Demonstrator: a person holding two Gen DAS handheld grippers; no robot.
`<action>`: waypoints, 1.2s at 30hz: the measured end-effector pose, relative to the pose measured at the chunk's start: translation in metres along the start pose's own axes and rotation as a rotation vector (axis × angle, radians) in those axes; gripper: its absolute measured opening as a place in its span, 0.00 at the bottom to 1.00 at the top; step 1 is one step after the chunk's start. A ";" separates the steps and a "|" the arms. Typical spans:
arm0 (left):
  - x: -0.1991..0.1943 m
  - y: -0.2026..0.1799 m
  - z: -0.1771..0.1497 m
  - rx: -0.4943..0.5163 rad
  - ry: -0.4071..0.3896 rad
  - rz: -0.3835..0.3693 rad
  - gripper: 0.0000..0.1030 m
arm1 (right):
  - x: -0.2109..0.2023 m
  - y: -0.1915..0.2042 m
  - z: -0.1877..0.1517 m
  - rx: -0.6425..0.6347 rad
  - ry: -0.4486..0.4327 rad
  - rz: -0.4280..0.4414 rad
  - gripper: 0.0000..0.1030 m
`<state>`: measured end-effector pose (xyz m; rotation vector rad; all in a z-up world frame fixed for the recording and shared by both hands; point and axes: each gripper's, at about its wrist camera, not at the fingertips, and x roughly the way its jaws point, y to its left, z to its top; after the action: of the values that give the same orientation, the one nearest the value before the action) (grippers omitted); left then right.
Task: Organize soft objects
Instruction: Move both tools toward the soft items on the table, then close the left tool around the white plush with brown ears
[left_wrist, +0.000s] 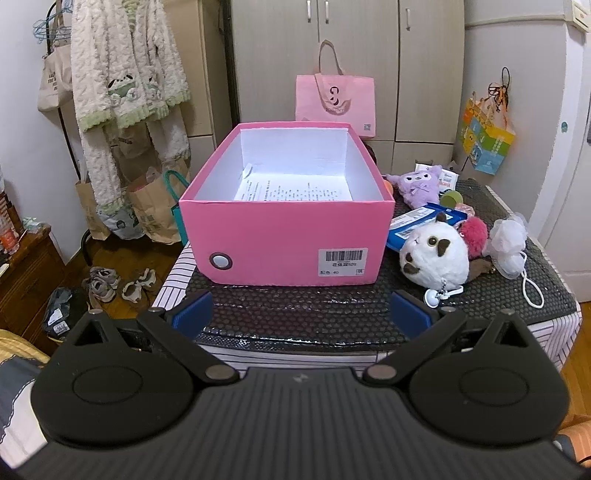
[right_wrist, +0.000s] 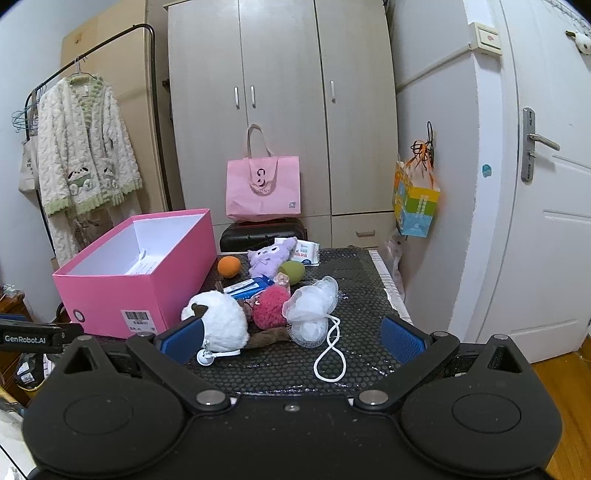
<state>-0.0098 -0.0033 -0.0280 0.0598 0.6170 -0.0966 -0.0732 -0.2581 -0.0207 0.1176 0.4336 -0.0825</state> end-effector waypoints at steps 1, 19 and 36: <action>0.000 -0.001 -0.001 0.006 -0.002 0.000 1.00 | -0.001 -0.001 0.000 0.004 -0.007 0.001 1.00; 0.002 -0.007 -0.008 0.010 -0.016 0.000 1.00 | -0.016 0.004 -0.004 -0.045 -0.086 0.020 1.00; 0.021 -0.010 0.003 -0.018 -0.036 -0.132 1.00 | 0.024 0.001 -0.014 -0.120 -0.128 0.215 1.00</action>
<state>0.0078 -0.0153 -0.0374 -0.0003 0.5860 -0.2194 -0.0568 -0.2565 -0.0430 0.0404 0.2949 0.1469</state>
